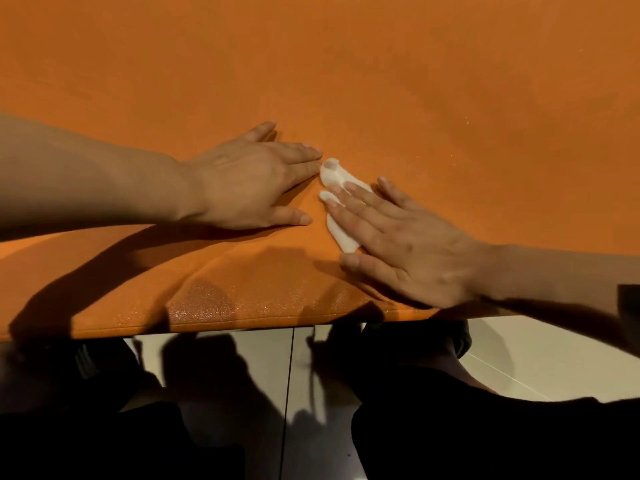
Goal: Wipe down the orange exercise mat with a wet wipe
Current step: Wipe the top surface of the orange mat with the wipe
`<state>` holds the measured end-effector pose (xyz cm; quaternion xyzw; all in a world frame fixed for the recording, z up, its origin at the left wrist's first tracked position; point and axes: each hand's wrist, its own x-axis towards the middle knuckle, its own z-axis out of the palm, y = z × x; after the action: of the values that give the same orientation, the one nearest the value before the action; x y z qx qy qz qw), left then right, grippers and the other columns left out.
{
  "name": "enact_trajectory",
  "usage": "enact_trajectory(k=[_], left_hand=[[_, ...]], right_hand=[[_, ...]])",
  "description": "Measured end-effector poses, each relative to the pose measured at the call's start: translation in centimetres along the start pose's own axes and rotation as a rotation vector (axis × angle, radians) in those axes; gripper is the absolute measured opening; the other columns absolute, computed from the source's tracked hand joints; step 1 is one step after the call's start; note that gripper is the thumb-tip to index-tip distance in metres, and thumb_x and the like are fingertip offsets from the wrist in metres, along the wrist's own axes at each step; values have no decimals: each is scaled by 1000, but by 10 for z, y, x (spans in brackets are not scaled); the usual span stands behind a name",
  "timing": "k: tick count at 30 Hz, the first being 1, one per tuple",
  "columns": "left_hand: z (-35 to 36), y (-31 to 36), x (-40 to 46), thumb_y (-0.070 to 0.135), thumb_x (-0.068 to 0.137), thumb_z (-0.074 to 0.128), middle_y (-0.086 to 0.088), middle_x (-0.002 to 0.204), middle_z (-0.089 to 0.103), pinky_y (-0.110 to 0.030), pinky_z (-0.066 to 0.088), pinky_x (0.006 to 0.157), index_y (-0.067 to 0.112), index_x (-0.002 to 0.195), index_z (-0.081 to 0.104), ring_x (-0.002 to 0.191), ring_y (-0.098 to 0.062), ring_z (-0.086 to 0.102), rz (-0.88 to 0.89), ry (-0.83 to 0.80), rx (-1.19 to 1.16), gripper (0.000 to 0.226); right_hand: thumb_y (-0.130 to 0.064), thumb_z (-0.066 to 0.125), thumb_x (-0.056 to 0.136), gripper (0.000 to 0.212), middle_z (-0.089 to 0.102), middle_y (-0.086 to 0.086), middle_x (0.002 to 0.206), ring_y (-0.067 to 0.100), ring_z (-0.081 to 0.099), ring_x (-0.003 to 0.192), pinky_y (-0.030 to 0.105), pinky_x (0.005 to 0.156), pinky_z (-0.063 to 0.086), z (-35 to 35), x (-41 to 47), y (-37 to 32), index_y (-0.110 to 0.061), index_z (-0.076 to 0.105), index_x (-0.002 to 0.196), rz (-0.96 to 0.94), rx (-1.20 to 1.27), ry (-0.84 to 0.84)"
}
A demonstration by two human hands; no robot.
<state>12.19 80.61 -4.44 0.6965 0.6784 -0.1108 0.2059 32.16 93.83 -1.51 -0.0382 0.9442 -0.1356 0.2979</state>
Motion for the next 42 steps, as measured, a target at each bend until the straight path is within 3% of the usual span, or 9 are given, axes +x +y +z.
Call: enact_trajectory(k=[3,9,15,23,30,33,38,42], left_hand=[[-1,-2,3,72,81,30,0,162,10,-43,0,121,18,154,11,148,-13,8,-9,-13,-21,93],[-5,-19,9,80,73,22,1,162,2,-42,-3,120,20,155,7,148,-12,4,-81,-62,-33,103],[2,-37,21,65,90,30,0,162,3,-41,4,121,18,155,9,148,-12,6,-96,-28,-64,83],[-5,-70,43,58,95,35,0,162,1,-44,4,120,16,155,7,149,-13,3,-137,-59,-40,78],[-12,-81,67,54,95,40,1,162,0,-45,3,121,17,155,5,148,-13,5,-122,-49,-52,78],[-14,-87,70,56,95,39,4,162,-4,-44,-1,121,19,155,1,148,-11,1,-107,-59,-69,80],[-18,-104,78,58,94,38,5,162,-8,-43,-4,120,21,155,-1,148,-11,-3,-125,-52,-50,81],[-21,-115,86,51,98,36,3,162,-6,-42,-5,120,19,155,-1,148,-11,-2,-114,-19,-52,75]], right_hand=[[-65,-13,87,76,-25,-3,157,9,-24,145,39,116,-22,-9,23,29,-25,-21,151,16,-39,-8],[-70,-16,79,87,-21,1,160,9,-21,145,32,113,-25,-16,27,72,-24,-17,153,239,1,6],[-64,-10,87,78,-25,-3,158,7,-26,144,35,116,-22,-18,42,38,-23,-17,153,-11,17,-73],[-69,-13,83,81,-22,-1,160,11,-21,146,37,115,-22,-34,76,124,-27,-22,150,194,-72,3],[-66,-11,87,75,-25,-2,159,10,-26,144,40,116,-21,-40,99,105,-27,-21,151,-94,-54,-22],[-64,-8,90,69,-25,-4,159,8,-25,144,37,114,-23,-57,121,145,-32,-25,149,-10,-78,33],[-68,-9,87,79,-23,0,159,14,-23,146,39,117,-19,-61,110,173,-23,-20,152,173,-89,79],[-64,-1,94,76,-18,3,161,14,-22,146,41,119,-15,-49,120,139,-18,-12,154,-33,-51,85]])
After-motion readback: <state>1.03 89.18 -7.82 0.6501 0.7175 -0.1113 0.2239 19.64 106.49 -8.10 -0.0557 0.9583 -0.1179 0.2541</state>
